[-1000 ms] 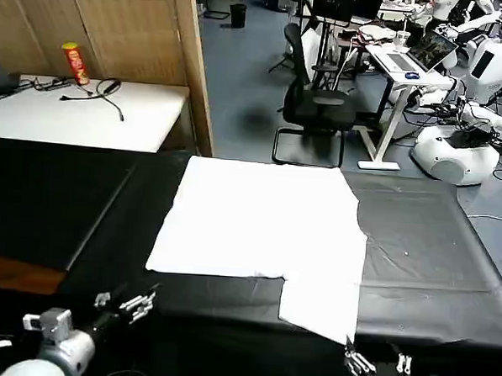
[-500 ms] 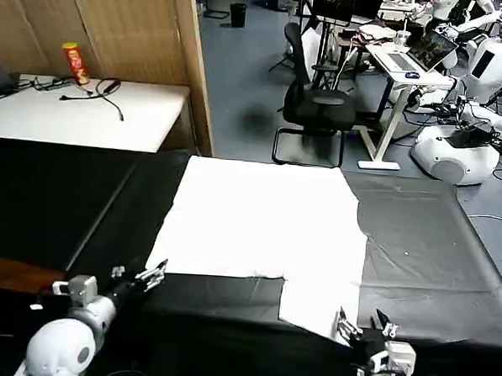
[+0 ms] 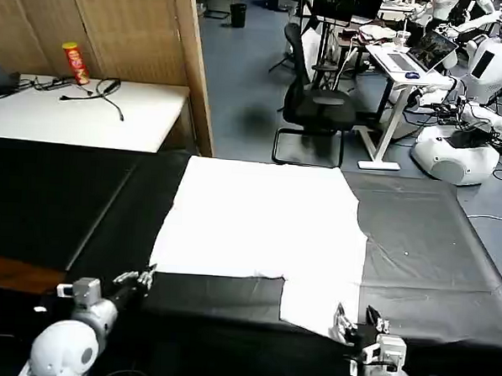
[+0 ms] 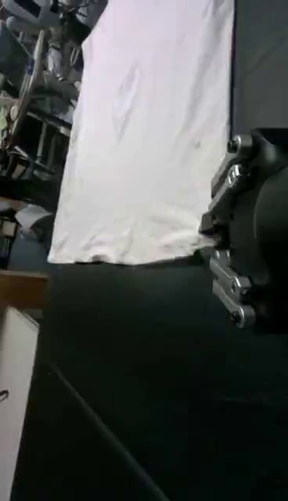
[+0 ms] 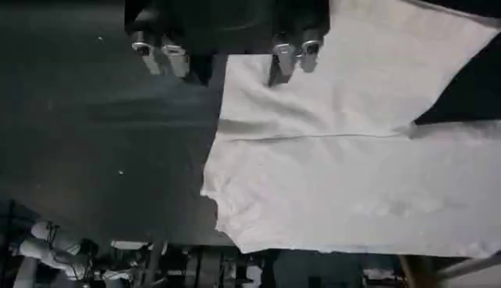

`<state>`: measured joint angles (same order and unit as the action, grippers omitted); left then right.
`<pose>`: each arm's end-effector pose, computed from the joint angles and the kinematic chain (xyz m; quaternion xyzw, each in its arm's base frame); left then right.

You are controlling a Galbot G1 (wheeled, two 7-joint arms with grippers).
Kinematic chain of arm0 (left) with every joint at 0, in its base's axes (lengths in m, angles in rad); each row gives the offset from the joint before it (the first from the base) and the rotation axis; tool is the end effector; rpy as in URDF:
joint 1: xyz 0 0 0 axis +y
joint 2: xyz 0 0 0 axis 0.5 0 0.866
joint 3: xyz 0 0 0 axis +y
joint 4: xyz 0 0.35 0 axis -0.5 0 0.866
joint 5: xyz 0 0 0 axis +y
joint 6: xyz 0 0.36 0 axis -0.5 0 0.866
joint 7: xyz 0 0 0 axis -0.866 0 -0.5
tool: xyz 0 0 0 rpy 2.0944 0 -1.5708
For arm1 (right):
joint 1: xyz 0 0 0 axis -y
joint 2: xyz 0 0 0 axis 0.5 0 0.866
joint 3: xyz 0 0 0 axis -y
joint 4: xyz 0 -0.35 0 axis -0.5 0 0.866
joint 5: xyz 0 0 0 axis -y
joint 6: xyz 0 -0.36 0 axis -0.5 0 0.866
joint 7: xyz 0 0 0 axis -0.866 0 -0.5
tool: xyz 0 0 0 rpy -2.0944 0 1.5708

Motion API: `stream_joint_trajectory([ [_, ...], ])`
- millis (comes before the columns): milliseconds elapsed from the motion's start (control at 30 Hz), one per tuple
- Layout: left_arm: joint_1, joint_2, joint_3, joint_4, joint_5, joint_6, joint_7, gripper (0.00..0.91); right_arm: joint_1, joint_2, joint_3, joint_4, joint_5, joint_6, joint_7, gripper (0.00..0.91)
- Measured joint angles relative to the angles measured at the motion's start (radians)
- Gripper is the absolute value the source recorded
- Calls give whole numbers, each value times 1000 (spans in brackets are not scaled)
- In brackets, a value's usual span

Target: Fold and organize the clothes.

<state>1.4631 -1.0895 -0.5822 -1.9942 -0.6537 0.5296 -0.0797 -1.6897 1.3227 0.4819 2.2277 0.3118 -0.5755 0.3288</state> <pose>0.2309 0.1106 -0.2881 -0.0549 -0.9579 0.0619 0.2749 0.1507 -0.0204 -0.2740 -0.0501 -0.9545 0.0078 0.2939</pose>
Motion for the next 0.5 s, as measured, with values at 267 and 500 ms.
stream_joint_trajectory([
  [267, 34, 4, -19, -43, 1, 1, -24, 0, -105, 4, 17, 136, -17, -38, 53, 0],
  [500, 143, 28, -77, -146, -27, 4, -33, 0, -182, 5, 27, 206, -31, -11, 45, 0],
])
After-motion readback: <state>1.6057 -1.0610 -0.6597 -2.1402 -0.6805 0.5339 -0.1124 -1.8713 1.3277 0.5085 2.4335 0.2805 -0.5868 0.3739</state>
